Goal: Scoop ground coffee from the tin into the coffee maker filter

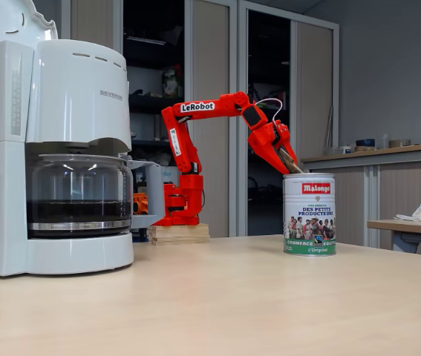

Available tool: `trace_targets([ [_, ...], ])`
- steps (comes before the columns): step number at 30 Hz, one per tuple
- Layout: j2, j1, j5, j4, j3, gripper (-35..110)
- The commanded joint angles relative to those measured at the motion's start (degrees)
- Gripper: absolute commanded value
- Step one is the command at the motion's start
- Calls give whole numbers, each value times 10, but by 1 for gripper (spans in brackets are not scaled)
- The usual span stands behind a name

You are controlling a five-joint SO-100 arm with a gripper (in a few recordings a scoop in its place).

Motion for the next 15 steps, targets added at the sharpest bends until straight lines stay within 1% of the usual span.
trace_targets([
  [1,18,-12,6,22,-7,0],
  [15,9,-6,43,62,-77,0],
])
